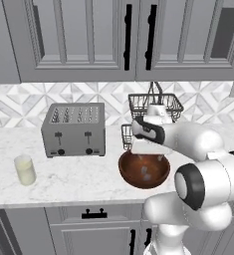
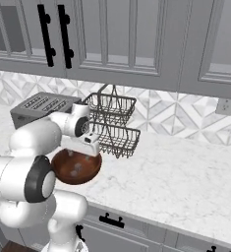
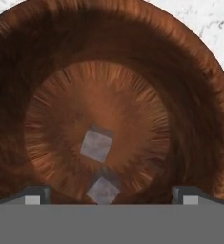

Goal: Grab a lemon wedge from the fridge and one ice cube from the ice bowl, and put them in the glass of lemonade.

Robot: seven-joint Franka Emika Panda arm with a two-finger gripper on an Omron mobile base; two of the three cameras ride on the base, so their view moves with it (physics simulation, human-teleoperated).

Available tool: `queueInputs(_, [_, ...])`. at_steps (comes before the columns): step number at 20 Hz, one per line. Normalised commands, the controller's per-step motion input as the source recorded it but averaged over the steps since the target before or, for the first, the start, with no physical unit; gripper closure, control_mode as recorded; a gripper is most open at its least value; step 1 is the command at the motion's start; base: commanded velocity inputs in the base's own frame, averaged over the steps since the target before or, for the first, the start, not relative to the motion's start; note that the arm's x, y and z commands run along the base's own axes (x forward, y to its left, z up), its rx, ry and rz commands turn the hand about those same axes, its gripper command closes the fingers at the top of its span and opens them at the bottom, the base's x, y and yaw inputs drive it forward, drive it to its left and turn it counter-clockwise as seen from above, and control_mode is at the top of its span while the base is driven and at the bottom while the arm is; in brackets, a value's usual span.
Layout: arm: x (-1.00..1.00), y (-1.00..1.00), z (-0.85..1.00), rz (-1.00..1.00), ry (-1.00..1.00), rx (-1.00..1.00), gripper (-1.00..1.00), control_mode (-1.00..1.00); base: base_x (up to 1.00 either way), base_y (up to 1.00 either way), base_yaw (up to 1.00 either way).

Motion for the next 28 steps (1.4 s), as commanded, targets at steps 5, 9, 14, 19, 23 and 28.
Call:
queueInputs(5, [0.02, 0.08, -0.13, 0.0, -0.07, -0.05, -1.0, -1.0, 0.0, 0.0, 0.0])
queueInputs(9, [0.53, 0.28, -0.11, 0.02, 0.07, -0.03, -1.0, -1.0, 0.0, 0.0, 0.0])
queueInputs(14, [0.27, 0.19, -0.16, 0.12, 0.07, -0.06, -1.0, -1.0, 0.0, 0.0, 0.0])
queueInputs(19, [0.0, 0.0, -0.39, 0.07, 0.01, -0.01, -1.0, -1.0, 0.0, 0.0, 0.0])
queueInputs(23, [0.0, 0.0, -0.34, 0.02, 0.01, 0.0, -1.0, -1.0, 0.0, 0.0, 0.0])
queueInputs(28, [-0.08, 0.0, -0.16, 0.0, 0.02, 0.0, -1.0, -1.0, 0.0, 0.0, 0.0])
